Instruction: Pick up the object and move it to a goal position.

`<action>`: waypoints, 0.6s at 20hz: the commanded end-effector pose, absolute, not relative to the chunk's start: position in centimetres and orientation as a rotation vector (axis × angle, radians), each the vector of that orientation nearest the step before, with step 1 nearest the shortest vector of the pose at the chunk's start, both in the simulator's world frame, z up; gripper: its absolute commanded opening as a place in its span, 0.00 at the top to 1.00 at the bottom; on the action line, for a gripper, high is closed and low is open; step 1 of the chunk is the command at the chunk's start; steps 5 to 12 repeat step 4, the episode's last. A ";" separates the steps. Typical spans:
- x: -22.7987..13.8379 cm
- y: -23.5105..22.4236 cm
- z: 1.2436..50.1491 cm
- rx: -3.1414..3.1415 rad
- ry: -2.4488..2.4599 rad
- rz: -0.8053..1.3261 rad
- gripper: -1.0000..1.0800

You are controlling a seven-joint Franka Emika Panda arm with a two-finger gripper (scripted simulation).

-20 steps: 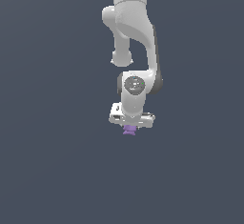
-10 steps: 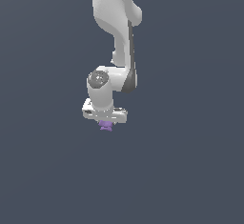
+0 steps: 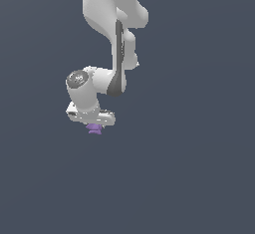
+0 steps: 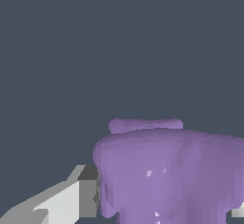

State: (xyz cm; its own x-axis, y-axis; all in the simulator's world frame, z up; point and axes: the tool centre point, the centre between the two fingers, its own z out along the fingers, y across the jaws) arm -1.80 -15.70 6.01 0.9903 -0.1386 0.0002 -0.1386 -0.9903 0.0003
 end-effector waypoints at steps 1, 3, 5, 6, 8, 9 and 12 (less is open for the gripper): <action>-1.8 -16.5 6.1 3.134 -0.215 0.001 1.00; -1.8 -16.8 6.1 3.134 -0.215 0.001 1.00; -1.8 -16.9 6.1 3.134 -0.215 0.001 1.00; -1.8 -16.9 6.1 3.134 -0.215 0.001 1.00; -1.8 -16.9 6.1 3.134 -0.215 0.001 1.00; -1.8 -16.9 6.1 3.134 -0.215 0.001 1.00; -1.8 -16.9 6.1 3.134 -0.215 0.001 1.00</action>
